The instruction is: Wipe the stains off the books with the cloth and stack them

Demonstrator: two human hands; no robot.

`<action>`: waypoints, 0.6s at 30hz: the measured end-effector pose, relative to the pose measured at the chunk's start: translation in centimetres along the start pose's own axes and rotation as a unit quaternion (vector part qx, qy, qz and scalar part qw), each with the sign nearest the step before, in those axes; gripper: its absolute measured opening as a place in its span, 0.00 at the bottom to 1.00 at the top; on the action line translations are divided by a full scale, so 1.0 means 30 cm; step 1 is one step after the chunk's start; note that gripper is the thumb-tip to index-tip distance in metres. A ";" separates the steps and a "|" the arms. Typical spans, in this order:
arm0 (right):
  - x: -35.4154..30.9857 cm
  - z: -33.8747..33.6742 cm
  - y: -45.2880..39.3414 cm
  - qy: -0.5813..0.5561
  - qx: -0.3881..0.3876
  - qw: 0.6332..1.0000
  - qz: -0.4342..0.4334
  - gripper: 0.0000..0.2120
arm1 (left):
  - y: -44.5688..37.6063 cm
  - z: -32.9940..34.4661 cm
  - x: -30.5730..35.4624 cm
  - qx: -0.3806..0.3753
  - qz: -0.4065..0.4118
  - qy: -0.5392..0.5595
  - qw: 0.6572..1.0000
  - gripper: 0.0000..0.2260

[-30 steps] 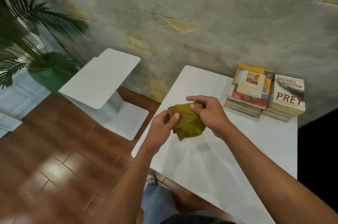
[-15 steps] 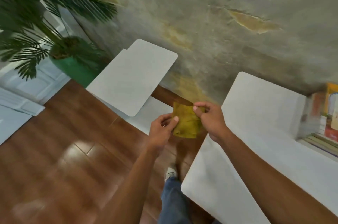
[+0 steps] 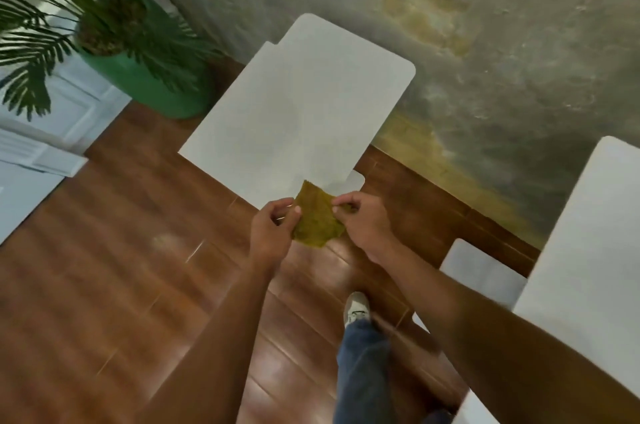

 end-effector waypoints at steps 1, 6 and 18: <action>0.001 0.029 -0.019 0.016 -0.005 1.000 -0.006 0.07 | -0.035 -0.009 -0.011 0.007 0.004 -0.005 1.000 0.10; -0.001 0.154 -0.094 0.051 -0.024 0.998 -0.039 0.09 | -0.176 -0.042 -0.047 0.030 0.012 -0.033 0.999 0.08; -0.071 0.218 0.017 0.375 -0.109 0.885 -0.252 0.21 | -0.196 -0.012 -0.028 0.068 0.221 -0.302 0.925 0.09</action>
Point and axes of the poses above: each hand's wrist, its own y-axis away from the middle knuckle, its own z-axis out of the palm, x = y × z, the point moved 6 cm from there along -y, towards the middle knuckle, and after that the axes turned 10 degrees about x, right-handed, at the moved point
